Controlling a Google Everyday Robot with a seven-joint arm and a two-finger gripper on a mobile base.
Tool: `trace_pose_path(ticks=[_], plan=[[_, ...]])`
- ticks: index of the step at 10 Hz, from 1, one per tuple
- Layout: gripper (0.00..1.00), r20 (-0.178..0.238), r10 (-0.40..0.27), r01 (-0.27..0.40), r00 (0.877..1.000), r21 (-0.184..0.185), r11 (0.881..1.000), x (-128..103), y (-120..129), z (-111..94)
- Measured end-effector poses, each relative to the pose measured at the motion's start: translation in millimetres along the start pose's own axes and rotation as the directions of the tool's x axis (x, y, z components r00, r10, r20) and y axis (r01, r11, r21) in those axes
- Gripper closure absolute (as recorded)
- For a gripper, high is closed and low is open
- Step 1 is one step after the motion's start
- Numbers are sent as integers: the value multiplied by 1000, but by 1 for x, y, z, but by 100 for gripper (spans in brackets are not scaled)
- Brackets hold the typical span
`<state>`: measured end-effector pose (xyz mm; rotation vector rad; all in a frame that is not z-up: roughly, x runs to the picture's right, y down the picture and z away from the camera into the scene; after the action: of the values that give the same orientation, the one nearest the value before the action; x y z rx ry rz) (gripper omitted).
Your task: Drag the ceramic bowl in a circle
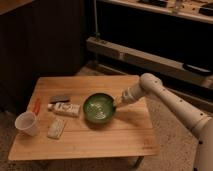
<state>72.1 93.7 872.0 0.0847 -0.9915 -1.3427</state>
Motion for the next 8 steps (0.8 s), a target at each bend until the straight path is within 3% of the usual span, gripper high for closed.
trace_pose_path(ticks=[4,8], plan=[[100,14,32,-31,999,-19,999,-2,11,-7],[100,26,61,-59,998,-89,994,-9,37,-23]])
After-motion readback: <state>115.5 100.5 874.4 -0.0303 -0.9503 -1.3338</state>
